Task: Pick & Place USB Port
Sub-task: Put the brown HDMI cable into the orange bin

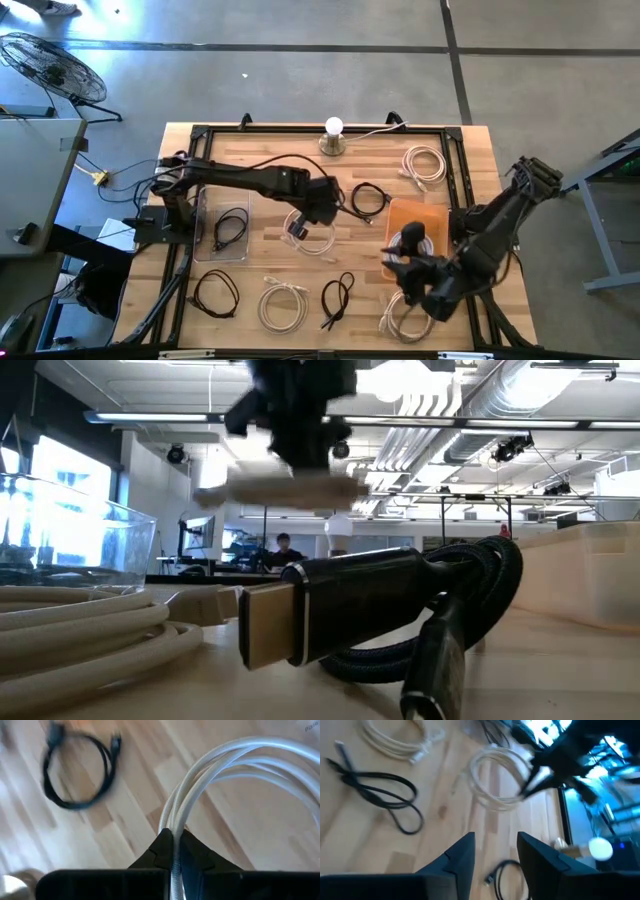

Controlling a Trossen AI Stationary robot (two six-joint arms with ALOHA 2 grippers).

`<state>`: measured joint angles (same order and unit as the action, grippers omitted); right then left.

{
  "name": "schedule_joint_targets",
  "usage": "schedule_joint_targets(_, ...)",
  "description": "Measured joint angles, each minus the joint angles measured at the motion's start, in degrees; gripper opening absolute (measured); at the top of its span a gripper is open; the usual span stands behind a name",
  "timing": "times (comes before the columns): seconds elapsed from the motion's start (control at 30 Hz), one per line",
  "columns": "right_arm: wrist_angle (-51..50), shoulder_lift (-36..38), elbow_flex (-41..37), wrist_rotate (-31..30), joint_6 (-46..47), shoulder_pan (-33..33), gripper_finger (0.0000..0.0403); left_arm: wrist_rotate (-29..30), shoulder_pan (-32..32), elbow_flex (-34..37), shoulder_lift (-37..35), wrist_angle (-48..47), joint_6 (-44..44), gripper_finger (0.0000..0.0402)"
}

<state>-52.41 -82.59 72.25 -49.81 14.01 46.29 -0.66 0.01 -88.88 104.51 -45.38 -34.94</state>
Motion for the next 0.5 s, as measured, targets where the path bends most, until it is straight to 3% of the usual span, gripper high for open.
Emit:
schedule_joint_targets(0.2, 1.8, 0.0, 0.0, -2.4, -1.6, 2.9, 0.0134, 0.1, -3.1, -14.3, -0.1, -7.6, -2.3, 0.0009)
schedule_joint_targets(0.3, 2.1, 0.0, 0.0, -4.7, -4.6, 2.9, 0.0134, -2.6, -4.7, -21.2, -0.2, -9.2, -3.7, 0.0009)
schedule_joint_targets(0.5, 12.1, -1.4, 0.0, -15.1, -22.4, 2.9, 0.0134, -11.0, -5.5, -26.4, -0.2, -10.1, -3.8, 0.0009)
